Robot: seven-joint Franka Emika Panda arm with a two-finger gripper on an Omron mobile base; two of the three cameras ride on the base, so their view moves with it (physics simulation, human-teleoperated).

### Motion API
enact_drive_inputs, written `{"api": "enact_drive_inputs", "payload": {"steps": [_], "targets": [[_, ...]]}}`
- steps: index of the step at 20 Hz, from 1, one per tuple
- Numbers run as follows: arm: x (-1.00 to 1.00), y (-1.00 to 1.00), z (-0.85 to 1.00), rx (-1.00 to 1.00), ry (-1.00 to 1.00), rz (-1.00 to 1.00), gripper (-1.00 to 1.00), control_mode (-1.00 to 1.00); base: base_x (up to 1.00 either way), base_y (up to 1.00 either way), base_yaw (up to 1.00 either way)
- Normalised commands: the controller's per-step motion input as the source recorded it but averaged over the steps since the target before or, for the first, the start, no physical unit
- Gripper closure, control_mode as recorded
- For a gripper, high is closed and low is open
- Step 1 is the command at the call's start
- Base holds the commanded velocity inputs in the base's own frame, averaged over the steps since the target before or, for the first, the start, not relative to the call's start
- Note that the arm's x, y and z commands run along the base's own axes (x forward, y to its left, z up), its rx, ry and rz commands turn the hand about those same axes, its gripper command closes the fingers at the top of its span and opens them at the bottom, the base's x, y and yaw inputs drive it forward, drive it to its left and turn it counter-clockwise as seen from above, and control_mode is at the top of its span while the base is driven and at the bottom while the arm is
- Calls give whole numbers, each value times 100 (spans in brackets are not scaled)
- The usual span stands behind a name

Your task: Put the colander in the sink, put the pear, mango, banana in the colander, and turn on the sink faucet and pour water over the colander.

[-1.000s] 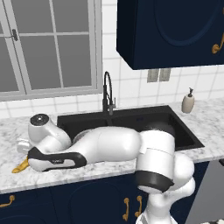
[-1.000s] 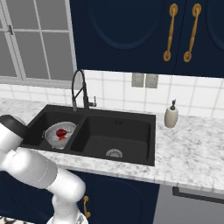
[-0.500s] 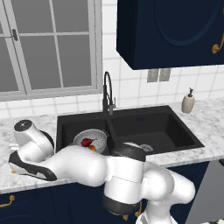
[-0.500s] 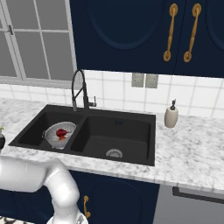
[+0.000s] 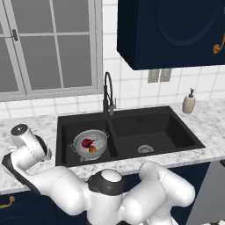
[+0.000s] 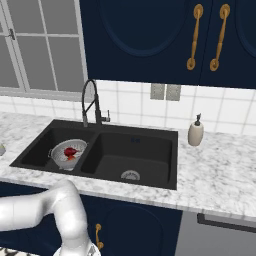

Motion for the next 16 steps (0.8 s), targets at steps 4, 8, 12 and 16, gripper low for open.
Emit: {"api": "enact_drive_inputs", "payload": {"steps": [4,8,12,16], "targets": [[26,34,-18,0,-17,0,-100,-100,0,0,0],[27,36,-2,0,-9,1,-100,-100,0,0,0],[35,24,-34,0,0,0,-100,-100,0,0,0],[45,29,-63,0,1,0,-100,-100,0,0,0]]}}
